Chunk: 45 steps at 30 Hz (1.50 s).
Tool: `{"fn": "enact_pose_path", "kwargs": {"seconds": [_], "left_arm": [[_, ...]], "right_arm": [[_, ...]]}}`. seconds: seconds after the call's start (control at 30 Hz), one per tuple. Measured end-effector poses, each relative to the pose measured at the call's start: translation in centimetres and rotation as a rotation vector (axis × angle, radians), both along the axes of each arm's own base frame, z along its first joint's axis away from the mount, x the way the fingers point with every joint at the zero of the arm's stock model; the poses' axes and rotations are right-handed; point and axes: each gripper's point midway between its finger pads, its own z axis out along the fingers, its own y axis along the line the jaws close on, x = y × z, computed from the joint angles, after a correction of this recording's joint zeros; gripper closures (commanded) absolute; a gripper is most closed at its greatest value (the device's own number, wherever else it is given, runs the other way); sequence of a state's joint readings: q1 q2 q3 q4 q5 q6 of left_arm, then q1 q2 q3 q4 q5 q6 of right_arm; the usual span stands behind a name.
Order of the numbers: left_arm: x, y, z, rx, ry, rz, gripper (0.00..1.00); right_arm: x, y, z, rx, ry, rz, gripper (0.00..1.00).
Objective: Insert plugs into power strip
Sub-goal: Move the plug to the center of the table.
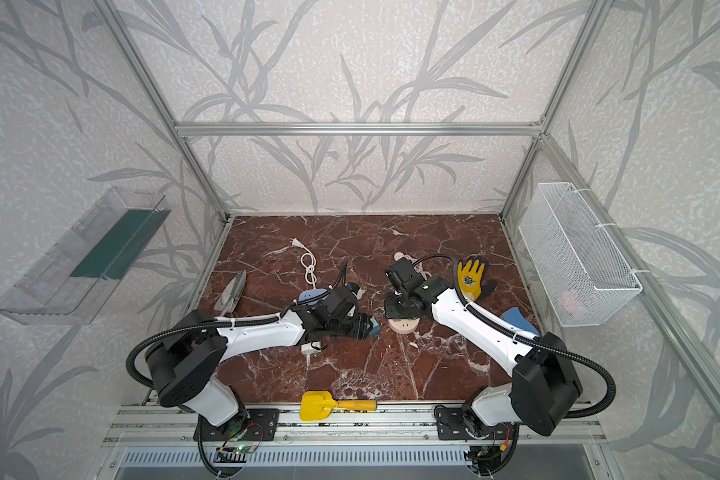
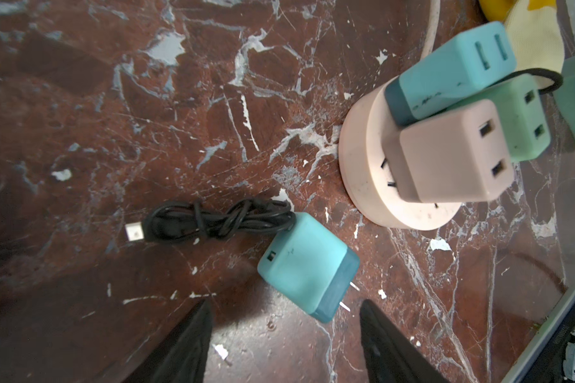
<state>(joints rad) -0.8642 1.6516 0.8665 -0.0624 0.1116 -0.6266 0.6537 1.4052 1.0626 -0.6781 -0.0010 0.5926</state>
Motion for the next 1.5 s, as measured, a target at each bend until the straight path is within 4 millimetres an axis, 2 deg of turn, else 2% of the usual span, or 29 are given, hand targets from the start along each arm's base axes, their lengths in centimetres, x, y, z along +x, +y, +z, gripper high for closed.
{"fn": "enact_pose_path", "kwargs": {"seconds": [0.3,0.5,0.83,1.27,1.5], "left_arm": [[-0.2,-1.4,-1.0,0.046,0.08,-0.029,0.29],[-0.8,-1.6,-1.7,0.076,0.116,-0.044,0.3],[-1.2,-2.3,-2.0,0.098,0.133,-0.062,0.36],[-0.6,-1.3,-2.4,0.174,0.124,-0.026,0.48],[-0.2,1.0,-2.8,0.283,0.101,0.019,0.5]], "right_arm": [[-0.2,-0.1,0.1,0.001,-0.005,0.004,0.91],[-0.4,-0.3,-0.3,-0.007,0.0,0.011,0.91],[-0.6,-0.4,-0.9,-0.008,-0.001,0.017,0.91],[-0.8,-0.6,-1.0,-0.005,-0.005,0.016,0.91],[-0.6,-0.4,-0.8,0.002,-0.014,0.016,0.91]]}}
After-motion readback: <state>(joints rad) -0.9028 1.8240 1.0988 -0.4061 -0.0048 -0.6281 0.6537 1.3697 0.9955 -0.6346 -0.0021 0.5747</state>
